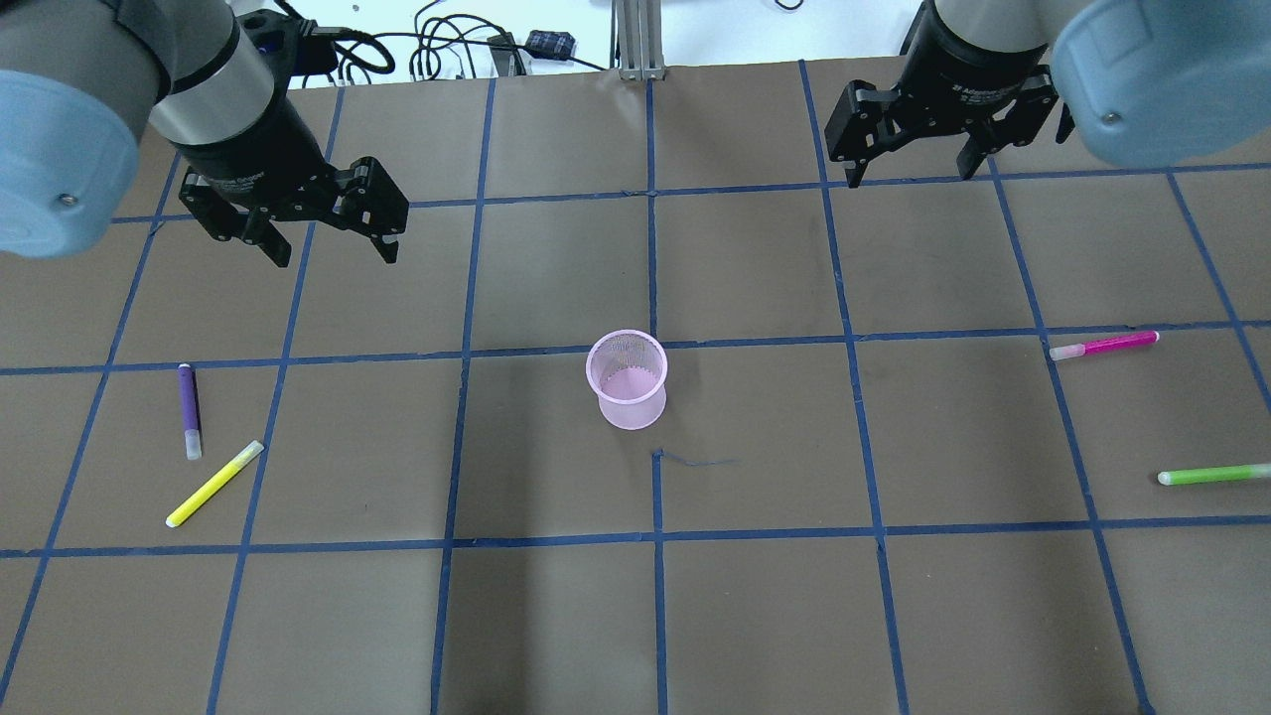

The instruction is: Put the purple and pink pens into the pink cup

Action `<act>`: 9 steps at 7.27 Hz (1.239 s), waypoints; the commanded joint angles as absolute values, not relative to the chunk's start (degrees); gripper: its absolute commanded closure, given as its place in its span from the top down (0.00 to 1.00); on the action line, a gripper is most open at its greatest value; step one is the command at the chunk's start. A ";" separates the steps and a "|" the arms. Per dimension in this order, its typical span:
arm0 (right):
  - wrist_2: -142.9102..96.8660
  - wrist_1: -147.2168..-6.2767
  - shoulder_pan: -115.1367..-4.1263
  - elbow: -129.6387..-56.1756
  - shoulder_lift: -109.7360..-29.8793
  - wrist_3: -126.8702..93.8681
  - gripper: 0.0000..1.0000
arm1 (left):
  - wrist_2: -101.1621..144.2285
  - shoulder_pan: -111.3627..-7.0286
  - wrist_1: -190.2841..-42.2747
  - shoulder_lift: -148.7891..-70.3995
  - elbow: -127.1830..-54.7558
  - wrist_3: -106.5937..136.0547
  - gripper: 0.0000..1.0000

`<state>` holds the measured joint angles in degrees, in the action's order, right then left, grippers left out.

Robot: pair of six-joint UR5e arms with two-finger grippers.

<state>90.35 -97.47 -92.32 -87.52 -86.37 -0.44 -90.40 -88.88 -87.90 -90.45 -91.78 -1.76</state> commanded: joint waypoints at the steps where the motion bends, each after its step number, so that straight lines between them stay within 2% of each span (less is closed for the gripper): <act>1: 90.35 -97.47 -92.29 -87.54 -86.40 -0.44 1.00 | -90.53 -88.68 -88.07 -90.09 -91.85 -1.76 1.00; 6: 90.35 -96.86 -91.33 -87.54 -86.14 2.44 1.00 | -90.62 -88.59 -88.07 -90.18 -91.85 -1.85 1.00; 9: 90.18 -96.86 -84.32 -87.98 -85.96 24.17 1.00 | -90.79 -88.51 -88.07 -90.18 -91.85 -1.85 1.00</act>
